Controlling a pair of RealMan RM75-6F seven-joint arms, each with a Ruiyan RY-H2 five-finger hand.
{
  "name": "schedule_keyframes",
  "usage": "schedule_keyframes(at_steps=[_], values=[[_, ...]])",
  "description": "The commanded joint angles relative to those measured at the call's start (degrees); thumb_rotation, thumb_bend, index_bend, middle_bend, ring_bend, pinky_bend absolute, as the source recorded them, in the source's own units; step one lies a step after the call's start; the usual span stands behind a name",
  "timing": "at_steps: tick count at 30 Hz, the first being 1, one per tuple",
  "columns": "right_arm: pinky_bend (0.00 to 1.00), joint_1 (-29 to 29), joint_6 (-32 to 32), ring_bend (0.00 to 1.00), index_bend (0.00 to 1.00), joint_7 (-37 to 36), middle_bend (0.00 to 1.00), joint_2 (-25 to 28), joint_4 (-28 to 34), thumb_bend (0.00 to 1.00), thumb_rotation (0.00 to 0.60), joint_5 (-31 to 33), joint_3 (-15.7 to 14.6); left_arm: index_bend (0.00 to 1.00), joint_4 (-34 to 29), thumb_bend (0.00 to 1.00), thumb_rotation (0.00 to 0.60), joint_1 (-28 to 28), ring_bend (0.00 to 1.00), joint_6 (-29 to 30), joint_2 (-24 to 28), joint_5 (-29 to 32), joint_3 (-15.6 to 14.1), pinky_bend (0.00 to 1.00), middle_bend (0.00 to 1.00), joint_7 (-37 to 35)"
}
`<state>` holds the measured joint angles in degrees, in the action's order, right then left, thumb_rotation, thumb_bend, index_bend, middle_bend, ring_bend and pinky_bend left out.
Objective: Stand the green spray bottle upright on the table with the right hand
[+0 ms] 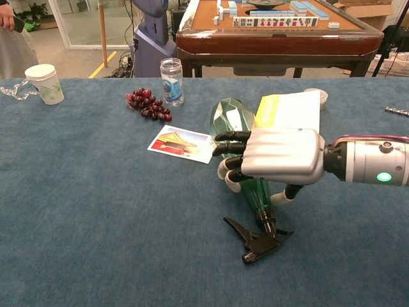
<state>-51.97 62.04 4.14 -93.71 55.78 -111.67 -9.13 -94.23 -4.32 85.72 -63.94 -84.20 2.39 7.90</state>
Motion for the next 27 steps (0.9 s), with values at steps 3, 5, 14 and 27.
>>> schedule_keyframes(at_steps=[3, 5, 14, 27], values=[[0.0, -0.4, 0.8, 0.14, 0.52, -0.7, 0.34, -0.8, -1.4, 0.23, 0.6, 0.1, 0.4, 0.28, 0.1, 0.36, 0.6, 0.1, 0.24, 0.1, 0.0, 0.0, 0.0, 0.18, 0.26, -0.2], [0.0, -0.5, 1.1, 0.17, 0.58, -0.9, 0.38, -1.1, -2.1, 0.26, 0.6, 0.2, 0.5, 0.28, 0.1, 0.36, 0.6, 0.1, 0.24, 0.1, 0.1, -0.1, 0.0, 0.18, 0.26, -0.2], [0.0, 1.1, 5.6, 0.25, 0.64, -4.9, 0.43, -0.6, -0.4, 0.29, 0.6, 4.4, 4.1, 0.28, 0.2, 0.36, 0.6, 0.1, 0.24, 0.2, 0.2, -0.1, 0.1, 0.18, 0.26, -0.3], [0.0, 4.2, 7.9, 0.26, 0.64, -15.1, 0.43, 4.2, 13.1, 0.3, 0.6, 15.8, 12.0, 0.28, 0.0, 0.36, 0.6, 0.0, 0.24, 0.4, 0.5, -0.6, 0.2, 0.18, 0.26, -0.3]])
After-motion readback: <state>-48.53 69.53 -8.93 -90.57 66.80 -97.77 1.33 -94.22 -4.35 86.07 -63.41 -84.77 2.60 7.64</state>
